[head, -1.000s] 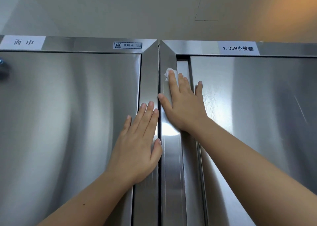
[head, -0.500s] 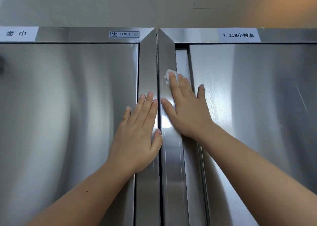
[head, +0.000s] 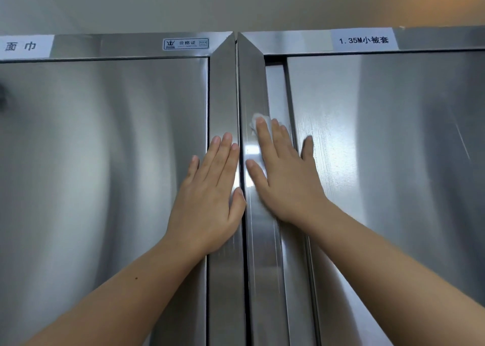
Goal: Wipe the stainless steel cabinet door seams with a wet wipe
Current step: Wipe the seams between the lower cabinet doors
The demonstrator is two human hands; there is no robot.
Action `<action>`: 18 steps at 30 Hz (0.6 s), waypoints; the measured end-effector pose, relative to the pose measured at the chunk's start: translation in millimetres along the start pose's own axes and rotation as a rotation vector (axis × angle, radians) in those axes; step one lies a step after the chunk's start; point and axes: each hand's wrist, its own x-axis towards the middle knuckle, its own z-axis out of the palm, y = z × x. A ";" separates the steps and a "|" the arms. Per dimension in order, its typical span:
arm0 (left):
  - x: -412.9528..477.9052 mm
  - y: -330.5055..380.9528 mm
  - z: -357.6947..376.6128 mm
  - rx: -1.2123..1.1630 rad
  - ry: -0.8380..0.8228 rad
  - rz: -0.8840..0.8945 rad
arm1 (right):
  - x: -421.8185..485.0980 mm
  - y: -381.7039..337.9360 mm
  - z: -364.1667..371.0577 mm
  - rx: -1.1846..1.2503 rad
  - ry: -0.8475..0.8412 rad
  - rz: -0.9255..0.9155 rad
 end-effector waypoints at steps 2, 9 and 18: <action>-1.4 1.0 -0.9 -0.004 0.006 0.002 | -20.1 -1.5 4.0 -0.014 -0.017 -0.013; -3.6 3.4 -2.2 0.003 0.028 0.015 | 14.2 -0.3 -5.1 -0.056 -0.024 0.039; -23.7 6.3 -2.0 0.040 0.024 0.032 | -45.4 -4.2 10.6 -0.025 -0.036 -0.003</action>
